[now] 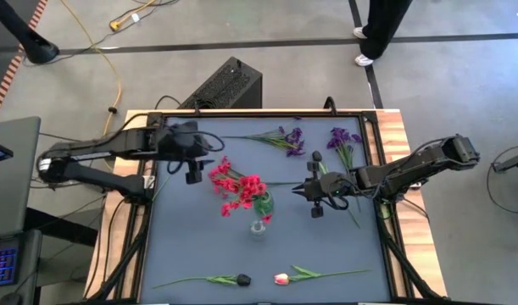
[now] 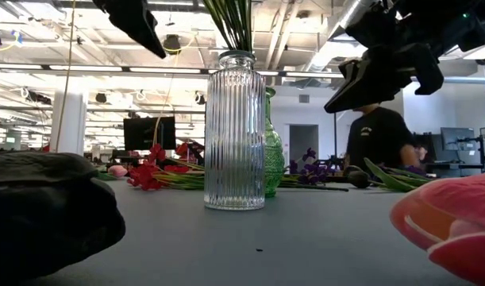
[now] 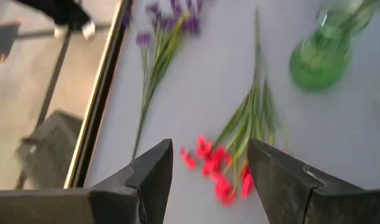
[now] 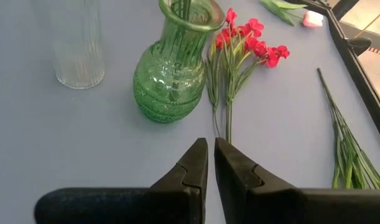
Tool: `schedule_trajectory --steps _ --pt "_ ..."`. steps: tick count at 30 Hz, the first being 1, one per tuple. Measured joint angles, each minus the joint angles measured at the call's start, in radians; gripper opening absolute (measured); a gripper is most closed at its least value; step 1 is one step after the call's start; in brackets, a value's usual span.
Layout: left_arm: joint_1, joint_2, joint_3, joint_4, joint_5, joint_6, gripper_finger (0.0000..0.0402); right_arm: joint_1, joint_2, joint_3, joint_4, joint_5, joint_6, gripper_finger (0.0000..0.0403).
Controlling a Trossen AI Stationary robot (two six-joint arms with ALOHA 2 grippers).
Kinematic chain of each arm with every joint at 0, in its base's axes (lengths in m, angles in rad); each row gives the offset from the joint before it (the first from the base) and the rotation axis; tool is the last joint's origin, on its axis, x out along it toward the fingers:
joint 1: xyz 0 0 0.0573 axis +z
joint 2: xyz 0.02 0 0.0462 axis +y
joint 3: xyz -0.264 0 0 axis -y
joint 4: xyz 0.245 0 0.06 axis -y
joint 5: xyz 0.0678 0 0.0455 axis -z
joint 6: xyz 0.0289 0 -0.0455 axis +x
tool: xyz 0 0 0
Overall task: Sort flowers into vase by color
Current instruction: Put the red flowers into the green vase
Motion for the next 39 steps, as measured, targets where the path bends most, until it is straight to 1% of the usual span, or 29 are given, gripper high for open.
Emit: schedule_trajectory --steps 2,5,7,10,14,15,17,20,22,26,30,33,35,37,39 --pt "0.007 -0.043 -0.056 0.082 0.031 0.000 0.0196 -0.001 0.000 0.000 0.012 0.000 -0.001 0.0057" --pt "0.008 -0.083 -0.138 0.180 0.047 0.000 0.0196 -0.001 0.000 0.000 0.044 0.000 -0.001 0.0057" --pt "0.009 -0.095 -0.193 0.237 0.050 0.001 0.0196 -0.001 0.002 0.000 0.066 0.000 0.005 0.0057" --pt "0.009 -0.107 -0.285 0.354 0.087 0.000 0.0196 -0.009 0.002 0.000 0.071 -0.002 0.027 0.0057" --pt "0.008 -0.112 -0.386 0.538 0.125 0.004 0.0196 -0.062 0.002 0.000 0.072 -0.004 0.044 0.0057" --pt "0.008 -0.112 -0.407 0.576 0.132 0.007 0.0196 -0.084 0.002 0.000 0.072 -0.020 0.044 0.0057" --pt "0.009 -0.112 -0.438 0.630 0.141 0.015 0.0196 -0.136 0.002 0.000 0.076 -0.083 0.044 0.0057" --pt "0.013 -0.112 -0.472 0.674 0.150 0.019 0.0196 -0.208 0.003 0.000 0.098 -0.179 0.044 0.0058" --pt "0.018 -0.112 -0.491 0.704 0.151 0.015 0.0196 -0.245 0.003 0.000 0.105 -0.207 0.033 0.0065" --pt "0.024 -0.107 -0.505 0.728 0.151 0.008 0.0196 -0.286 0.003 0.000 0.107 -0.211 0.020 0.0096" --pt "0.024 -0.107 -0.505 0.758 0.164 0.004 0.0196 -0.295 0.041 0.000 0.135 -0.212 0.020 0.0154" --pt "0.024 -0.107 -0.505 0.780 0.206 0.004 0.0196 -0.320 0.142 0.000 0.193 -0.232 0.020 0.0199" --pt "0.023 -0.107 -0.505 0.784 0.214 0.004 0.0196 -0.342 0.226 0.000 0.225 -0.263 0.017 0.0222" --pt "0.024 -0.107 -0.505 0.786 0.213 0.004 0.0196 -0.357 0.296 0.000 0.254 -0.284 0.017 0.0235" --pt "0.024 -0.107 -0.505 0.794 0.213 0.004 0.0196 -0.364 0.345 0.000 0.285 -0.288 0.017 0.0241"
